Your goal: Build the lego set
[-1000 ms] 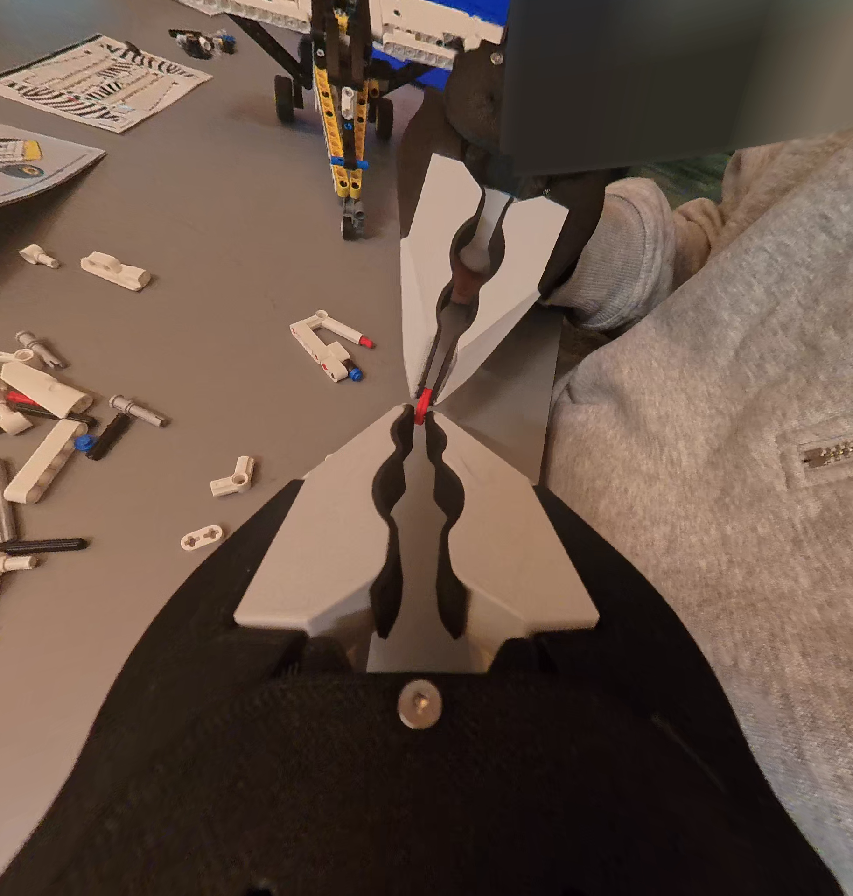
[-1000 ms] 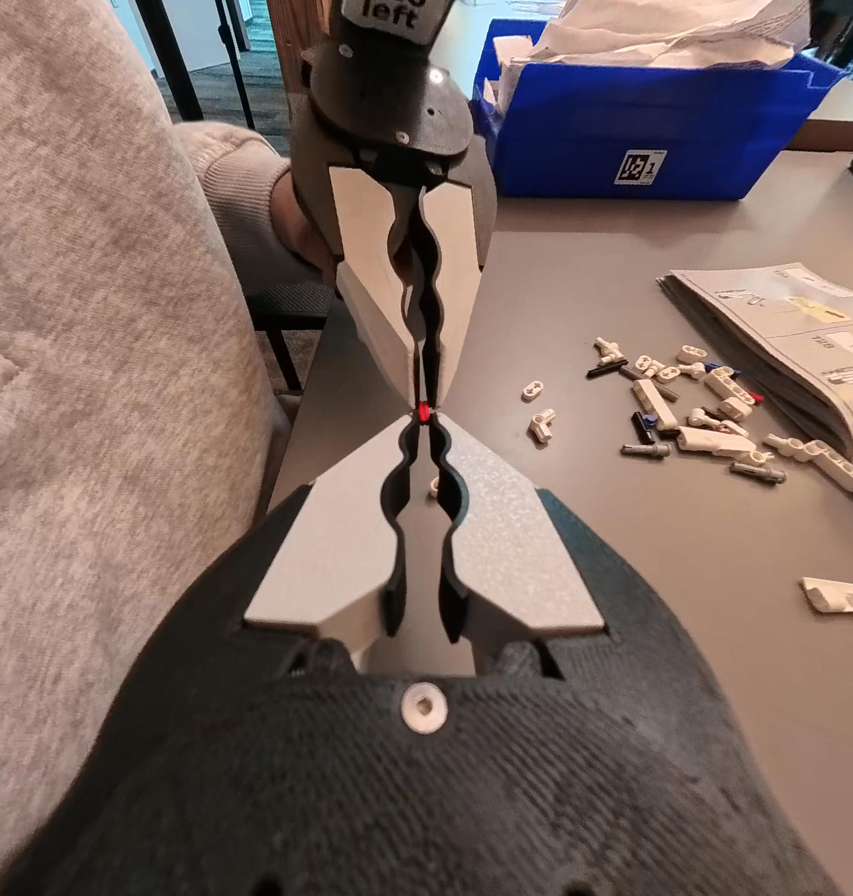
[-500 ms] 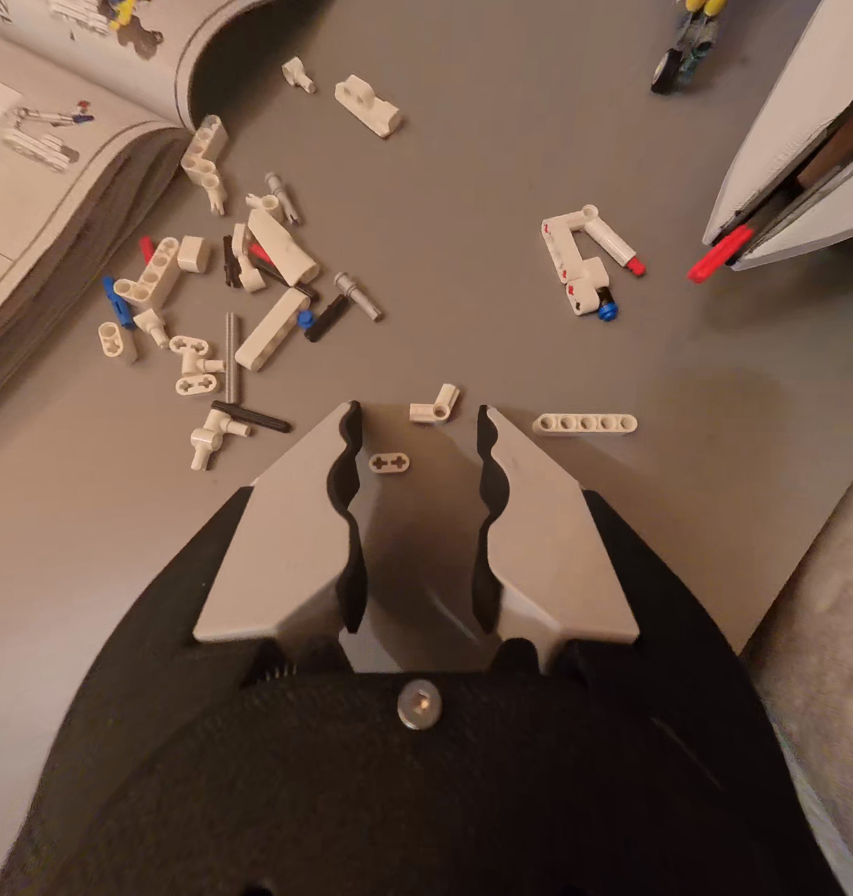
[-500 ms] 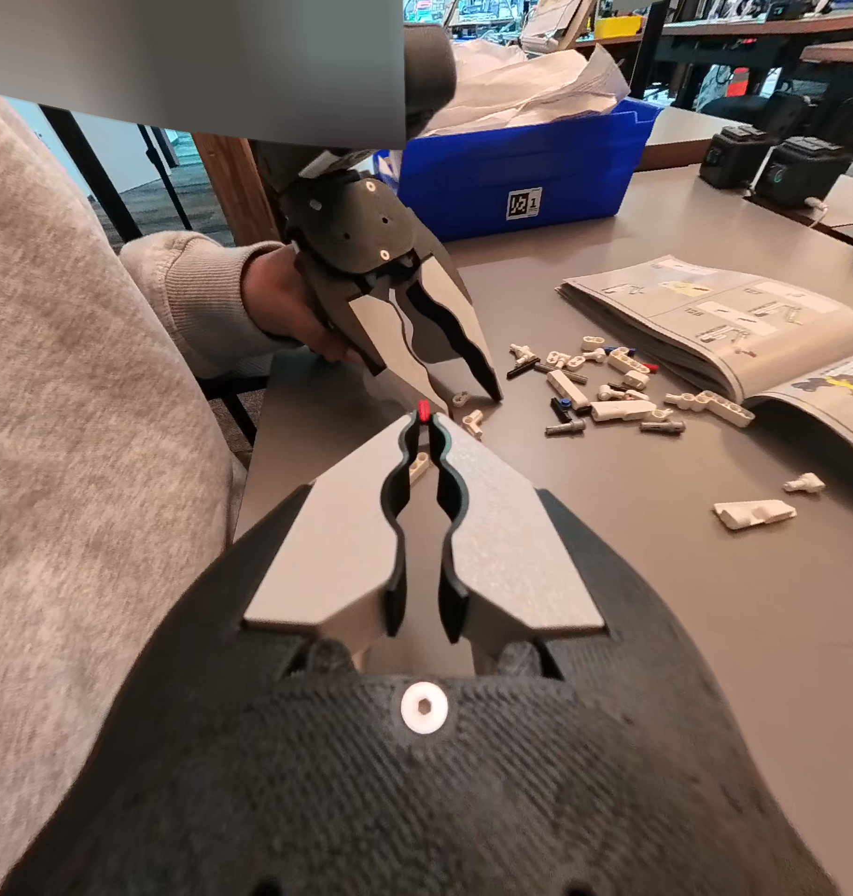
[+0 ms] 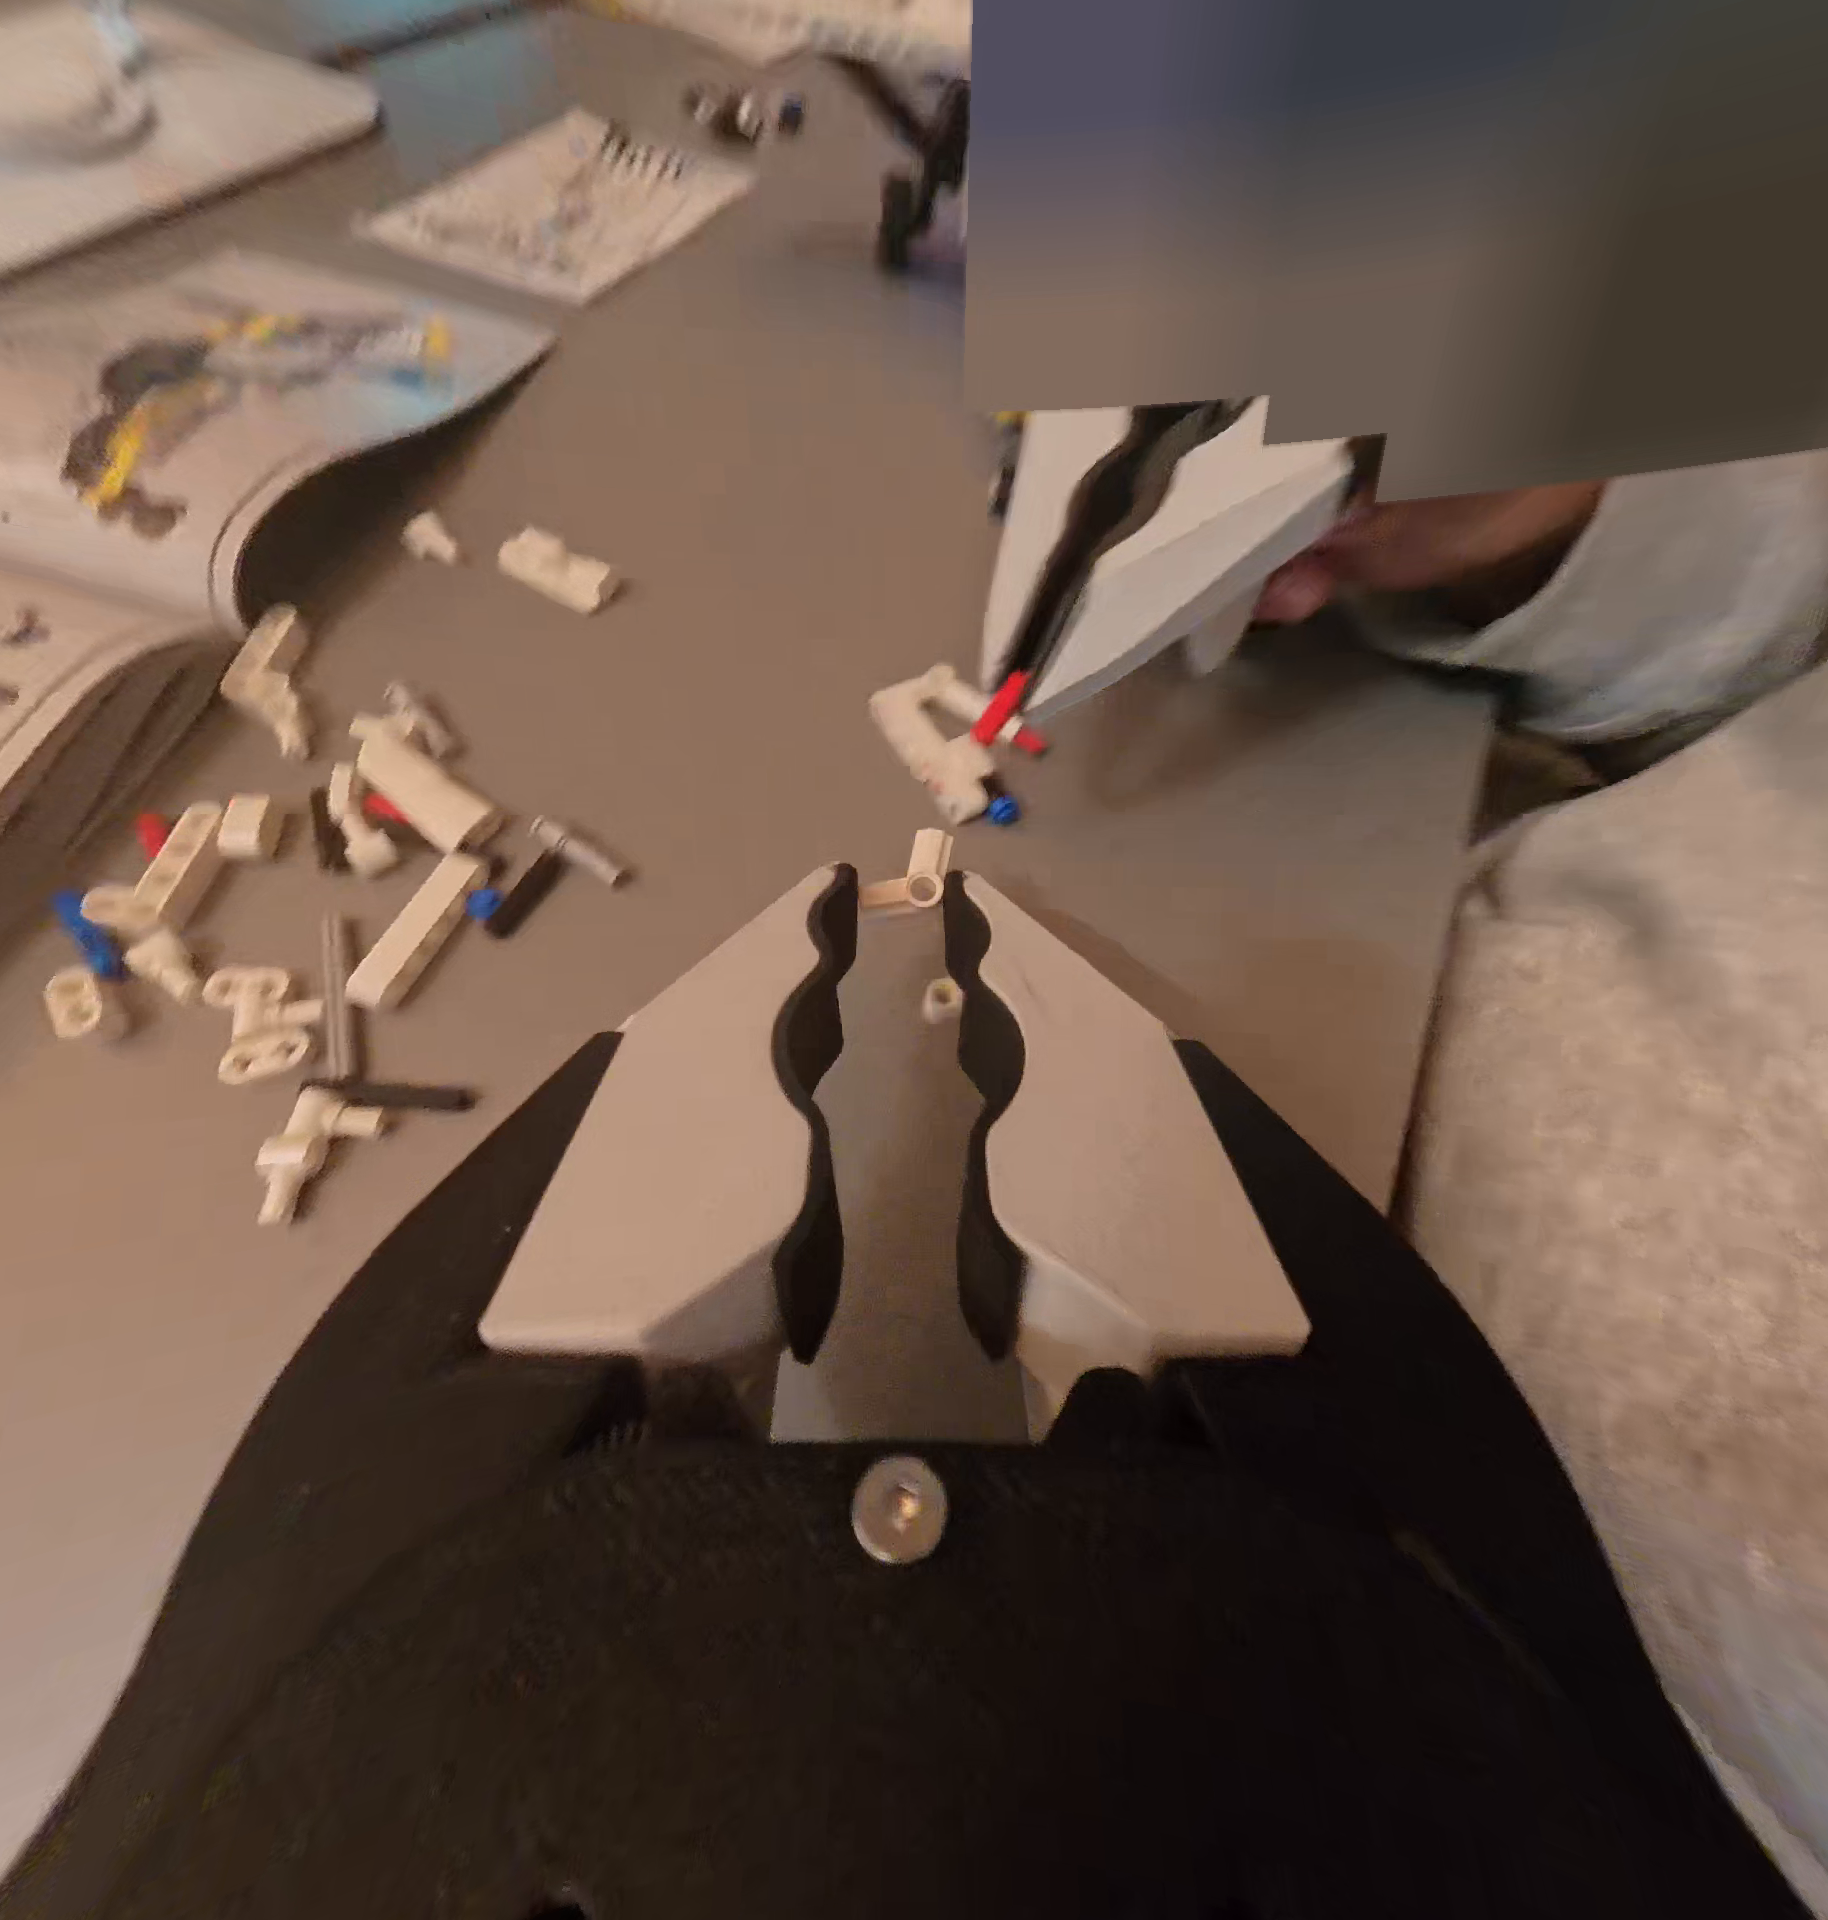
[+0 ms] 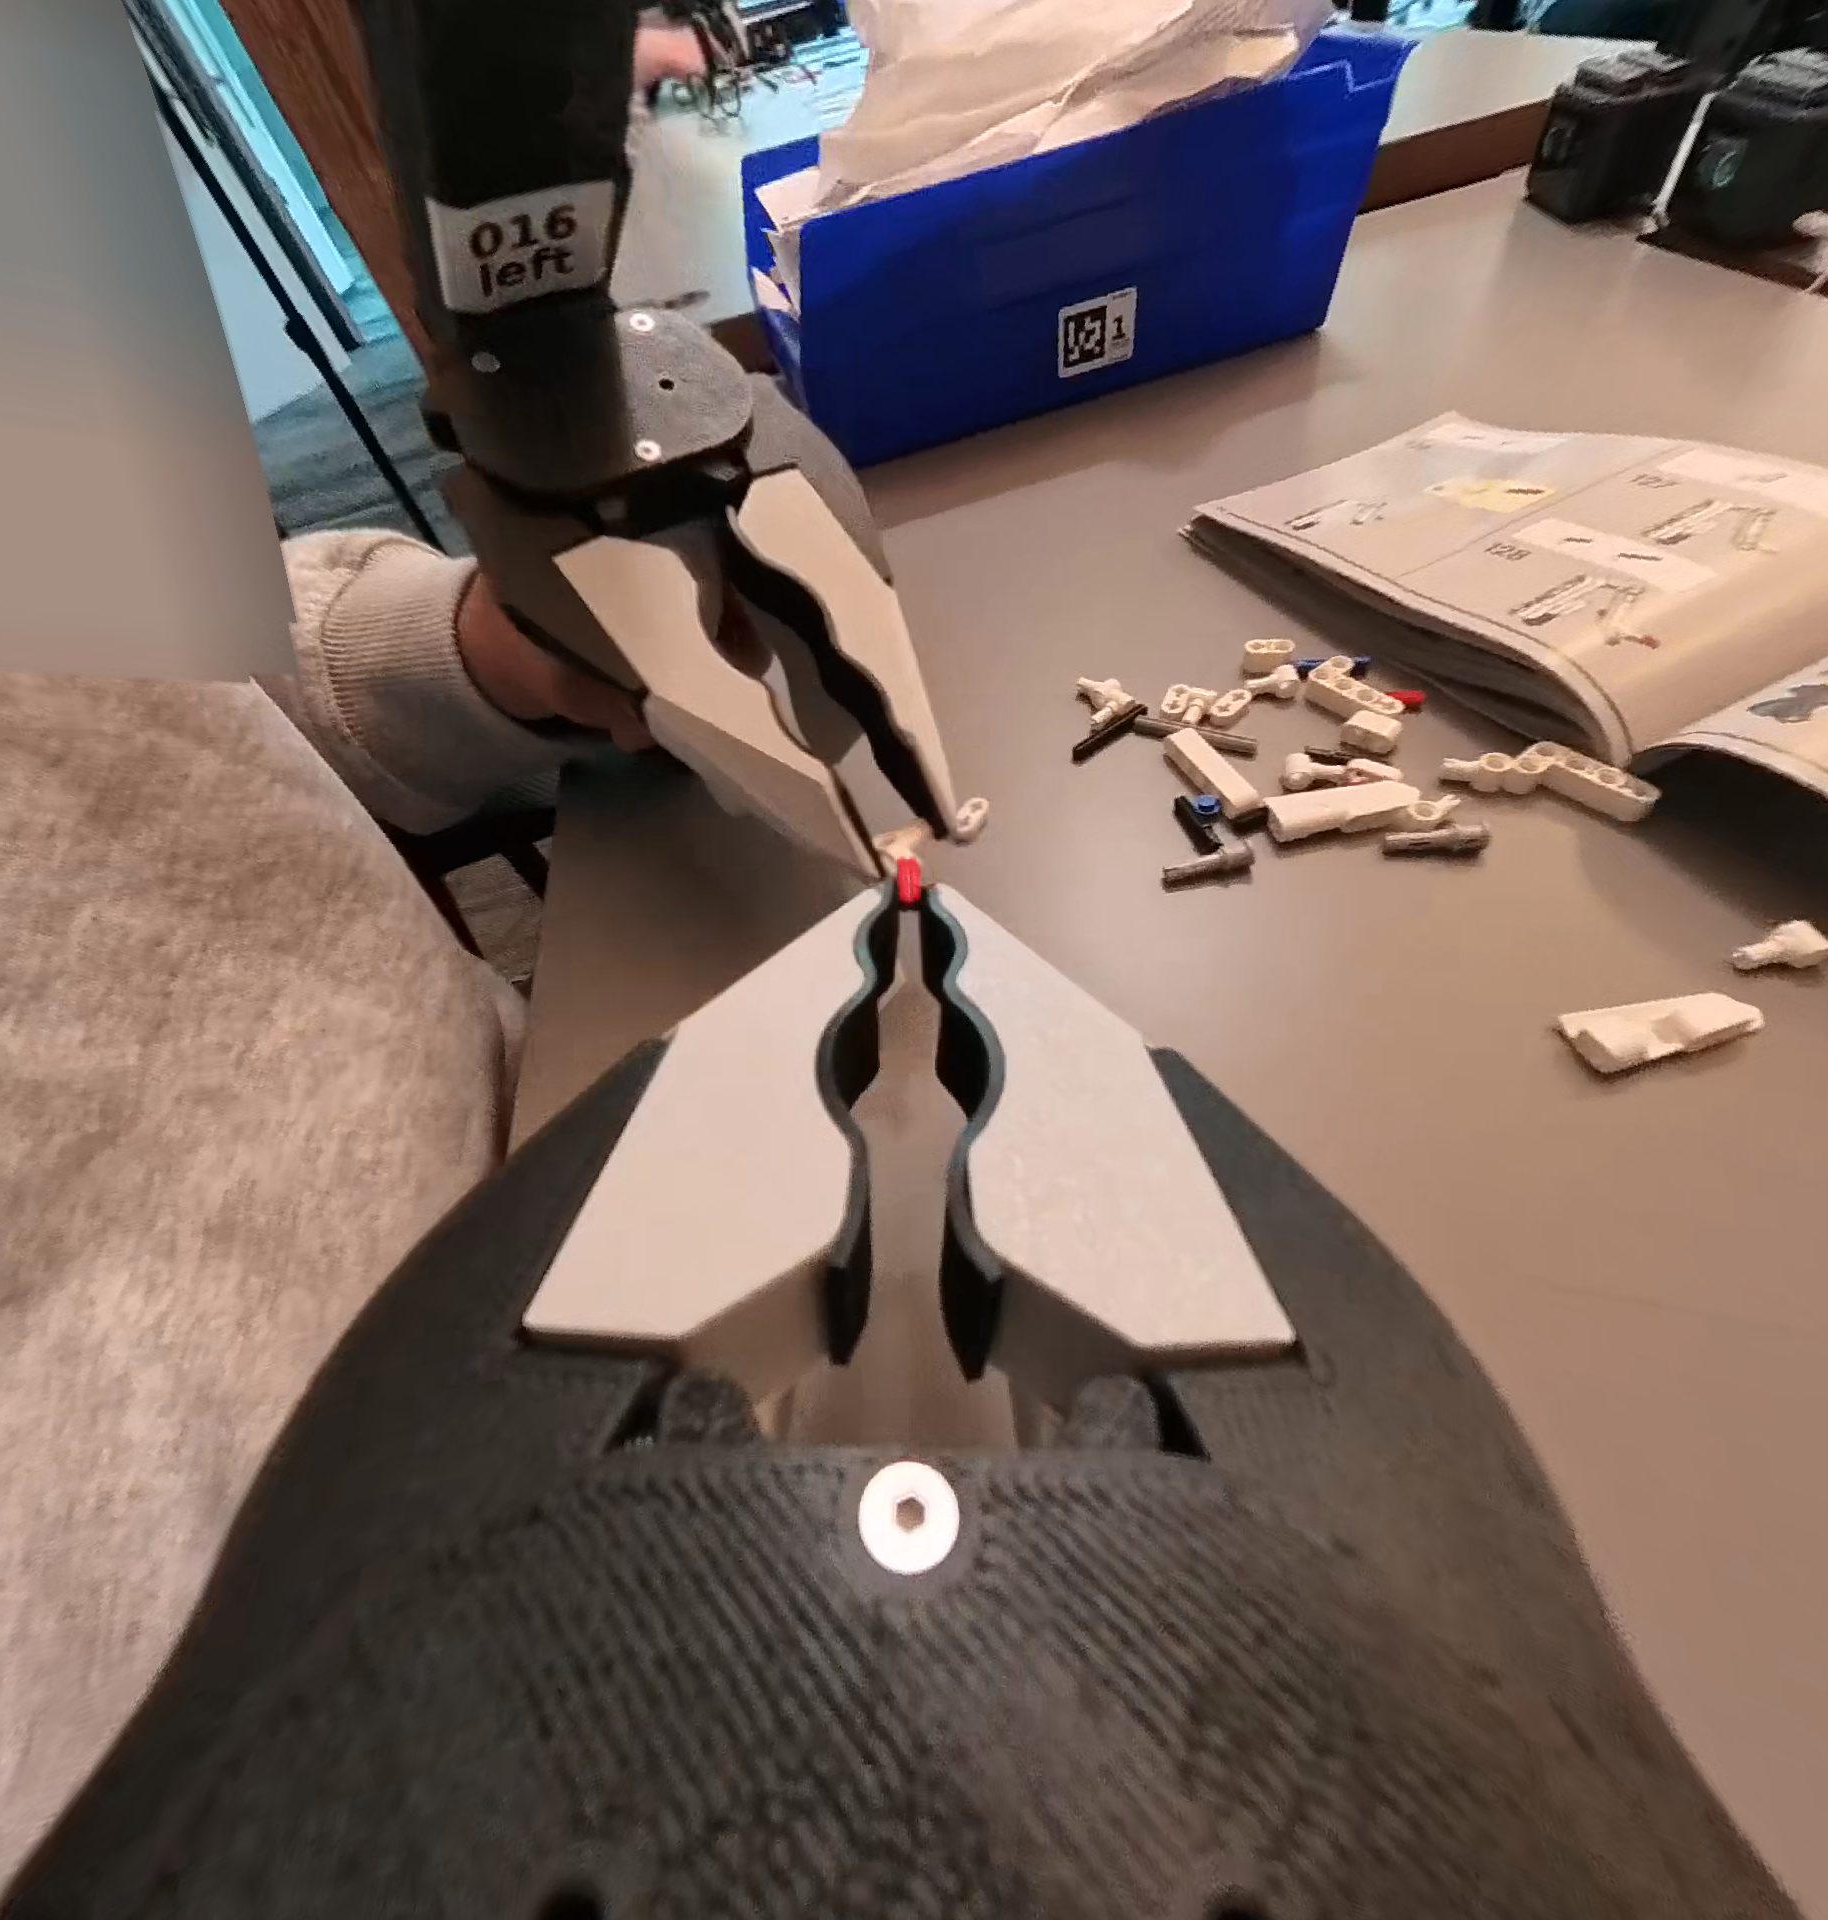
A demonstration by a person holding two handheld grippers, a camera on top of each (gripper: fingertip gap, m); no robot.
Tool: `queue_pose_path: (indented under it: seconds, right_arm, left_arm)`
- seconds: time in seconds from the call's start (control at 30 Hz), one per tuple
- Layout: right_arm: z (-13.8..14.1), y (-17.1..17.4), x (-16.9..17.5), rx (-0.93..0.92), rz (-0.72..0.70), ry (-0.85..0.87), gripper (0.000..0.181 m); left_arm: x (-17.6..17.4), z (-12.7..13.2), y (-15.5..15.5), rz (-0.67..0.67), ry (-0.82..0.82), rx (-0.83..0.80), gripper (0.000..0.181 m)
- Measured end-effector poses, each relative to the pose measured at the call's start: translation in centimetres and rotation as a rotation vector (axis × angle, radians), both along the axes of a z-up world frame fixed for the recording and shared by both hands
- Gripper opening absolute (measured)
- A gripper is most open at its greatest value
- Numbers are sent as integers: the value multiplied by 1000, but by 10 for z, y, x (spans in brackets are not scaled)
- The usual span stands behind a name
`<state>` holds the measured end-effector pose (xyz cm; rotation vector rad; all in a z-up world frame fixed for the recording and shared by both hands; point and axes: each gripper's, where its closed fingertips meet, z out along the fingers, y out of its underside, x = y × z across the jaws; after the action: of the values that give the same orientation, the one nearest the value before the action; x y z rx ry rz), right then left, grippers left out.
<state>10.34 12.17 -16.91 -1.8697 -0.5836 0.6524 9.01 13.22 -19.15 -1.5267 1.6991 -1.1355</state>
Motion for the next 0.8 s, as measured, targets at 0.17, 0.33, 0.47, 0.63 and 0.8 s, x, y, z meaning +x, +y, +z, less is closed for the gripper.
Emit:
queue_pose_path:
  seconds: [0.17, 0.33, 0.47, 0.63, 0.8]
  right_arm:
    - [1, -12, -2, -58, 28, 37, 2]
    - [11, -31, 0, -81, 30, 71, 2]
    - [15, -36, 3, -90, 24, 131, 2]
    - [14, -38, 0, -114, 50, 201, 2]
    - [7, -41, -3, -153, 58, 177, 2]
  left_arm:
    - [1, 19, -23, -85, -125, -34, 15]
    - [3, 29, -36, -137, -179, -108, 15]
    - [5, 28, -40, -174, -164, -141, 15]
    - [7, 23, -46, -191, -136, -93, 15]
    - [8, 21, -48, -195, -132, -83, 15]
